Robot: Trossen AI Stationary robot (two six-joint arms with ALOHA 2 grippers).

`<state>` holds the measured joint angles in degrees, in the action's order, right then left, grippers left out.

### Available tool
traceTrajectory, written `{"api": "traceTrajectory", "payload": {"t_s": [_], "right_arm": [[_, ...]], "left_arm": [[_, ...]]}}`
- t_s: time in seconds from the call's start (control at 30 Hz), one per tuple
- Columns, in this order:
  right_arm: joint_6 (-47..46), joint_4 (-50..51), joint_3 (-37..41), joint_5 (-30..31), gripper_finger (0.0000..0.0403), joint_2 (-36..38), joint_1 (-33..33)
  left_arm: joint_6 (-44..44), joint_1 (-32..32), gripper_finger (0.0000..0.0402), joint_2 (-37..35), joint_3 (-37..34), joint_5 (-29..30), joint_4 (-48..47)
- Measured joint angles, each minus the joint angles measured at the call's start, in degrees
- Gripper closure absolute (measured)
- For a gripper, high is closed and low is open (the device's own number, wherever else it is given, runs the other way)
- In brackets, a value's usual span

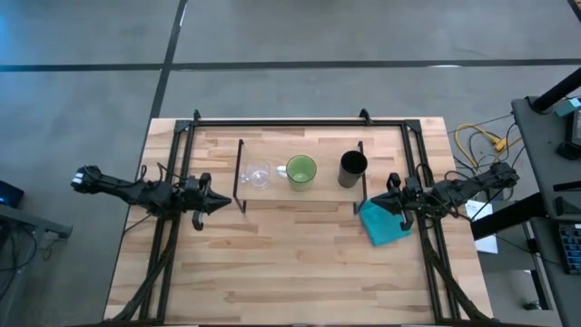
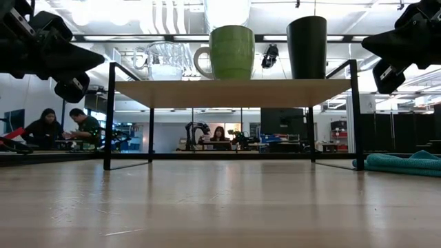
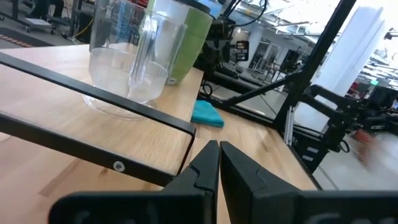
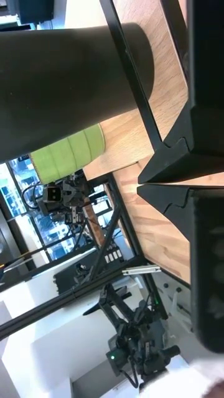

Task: Stack small to large cups/mugs on shelf
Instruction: Return to Home Position

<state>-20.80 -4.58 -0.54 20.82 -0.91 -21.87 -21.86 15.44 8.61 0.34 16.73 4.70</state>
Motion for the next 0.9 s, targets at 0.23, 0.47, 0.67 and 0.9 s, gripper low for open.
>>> {"api": "traceTrajectory", "payload": {"t_s": [0.23,0.47,0.67,0.9], "right_arm": [[0.0,0.0,0.0,0.0,0.0394,0.0,0.0],[0.0,0.0,0.0,0.0,0.0394,0.0,0.0],[0.0,0.0,0.0,0.0,0.0394,0.0,0.0],[0.0,0.0,0.0,0.0,0.0394,0.0,0.0]], "left_arm": [[0.0,0.0,0.0402,0.6,0.0,0.0,0.3],[0.0,0.0,0.0402,0.7,-0.1,0.0,0.3],[0.0,0.0,0.0402,0.7,-0.1,0.0,0.3],[0.0,0.0,0.0402,0.7,-0.1,0.0,0.4]]}}
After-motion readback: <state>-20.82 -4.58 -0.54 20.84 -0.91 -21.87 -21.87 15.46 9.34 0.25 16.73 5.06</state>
